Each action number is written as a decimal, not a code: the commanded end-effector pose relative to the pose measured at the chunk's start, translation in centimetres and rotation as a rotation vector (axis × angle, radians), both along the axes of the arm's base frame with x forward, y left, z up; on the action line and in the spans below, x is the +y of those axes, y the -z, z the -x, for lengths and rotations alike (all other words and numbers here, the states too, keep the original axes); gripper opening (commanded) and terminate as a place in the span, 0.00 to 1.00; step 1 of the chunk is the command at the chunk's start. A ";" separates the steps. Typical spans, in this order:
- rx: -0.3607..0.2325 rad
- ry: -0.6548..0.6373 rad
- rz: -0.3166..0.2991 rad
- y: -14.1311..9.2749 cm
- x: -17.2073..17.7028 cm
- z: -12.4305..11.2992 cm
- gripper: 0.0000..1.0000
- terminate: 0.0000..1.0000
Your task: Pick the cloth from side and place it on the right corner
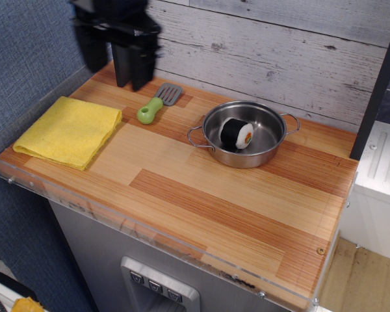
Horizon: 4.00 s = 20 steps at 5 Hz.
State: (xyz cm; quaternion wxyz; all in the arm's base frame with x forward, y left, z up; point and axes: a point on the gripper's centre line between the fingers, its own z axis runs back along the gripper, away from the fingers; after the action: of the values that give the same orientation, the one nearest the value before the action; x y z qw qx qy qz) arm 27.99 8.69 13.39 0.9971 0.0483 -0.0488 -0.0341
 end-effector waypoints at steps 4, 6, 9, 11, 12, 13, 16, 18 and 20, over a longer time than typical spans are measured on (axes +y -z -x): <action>-0.129 0.055 0.152 7.3 6.2 -0.1 1.00 0.00; -0.132 0.050 0.150 6.8 8.7 0.1 1.00 0.00; -0.070 0.120 0.130 8.4 6.6 -0.9 1.00 0.00; -0.046 0.158 0.100 8.2 7.5 -1.0 1.00 0.00; -0.044 0.174 0.089 7.5 7.5 -1.0 1.00 0.00; -0.034 0.192 0.070 7.5 7.4 -1.0 1.00 0.00; -0.020 0.200 0.048 8.2 8.7 -0.8 1.00 0.00; -0.006 0.158 0.085 9.6 10.4 -0.5 1.00 0.00; 0.028 0.219 0.131 12.6 8.8 -0.2 1.00 0.00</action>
State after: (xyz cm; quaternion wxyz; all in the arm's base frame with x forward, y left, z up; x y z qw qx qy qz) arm 28.08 17.86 0.79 0.9904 -0.0220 -0.0421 -0.1298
